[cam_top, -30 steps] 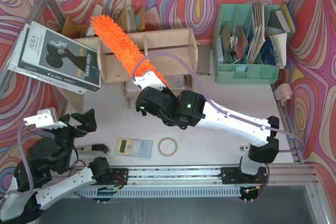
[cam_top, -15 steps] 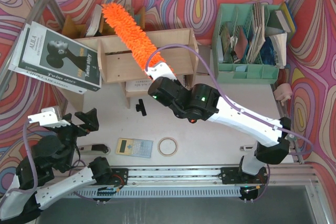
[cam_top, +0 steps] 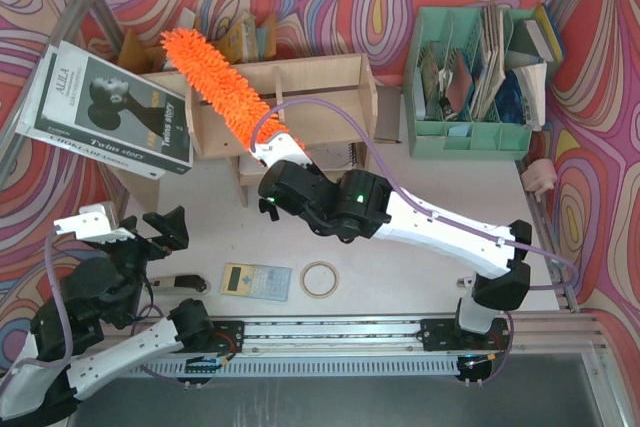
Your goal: Dust the bookshelf with a duster
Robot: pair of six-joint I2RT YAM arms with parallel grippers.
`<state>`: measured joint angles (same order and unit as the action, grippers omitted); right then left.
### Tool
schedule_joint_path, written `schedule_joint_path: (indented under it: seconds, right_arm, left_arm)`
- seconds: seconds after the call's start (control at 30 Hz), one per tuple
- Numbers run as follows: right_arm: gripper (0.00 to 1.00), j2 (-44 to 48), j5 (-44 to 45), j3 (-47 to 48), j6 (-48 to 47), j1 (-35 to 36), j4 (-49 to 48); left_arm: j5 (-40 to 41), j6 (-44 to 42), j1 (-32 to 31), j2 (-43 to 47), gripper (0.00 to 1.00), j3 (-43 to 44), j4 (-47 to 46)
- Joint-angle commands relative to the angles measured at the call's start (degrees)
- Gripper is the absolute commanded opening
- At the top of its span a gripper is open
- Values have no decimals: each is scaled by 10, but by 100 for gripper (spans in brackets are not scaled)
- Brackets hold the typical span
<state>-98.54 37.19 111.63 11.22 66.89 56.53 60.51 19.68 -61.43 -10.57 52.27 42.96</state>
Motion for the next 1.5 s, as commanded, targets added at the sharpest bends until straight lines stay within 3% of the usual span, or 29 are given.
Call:
schedule_joint_path:
  seconds: [0.0,0.5,1.0,1.23,1.47]
  right_arm:
    - [0,38,57,-3,34,-7,29]
    - [0,101,71,-54,69,-59,67]
    - [0,166,68,-130,77,-155,69]
    - [0,155,-10,-119,57,-148,27]
    - [0,120,-6,-83,50,-88,9]
  left_arm:
    - [11,-1,-2,0,98,-7,-4]
    - [11,0,-2,1,98,-7,-2]
    - [13,1,-2,2,98,-8,-2]
    - [13,1,-2,2,98,-8,-2]
    - [17,0,-2,-1,98,-8,-3]
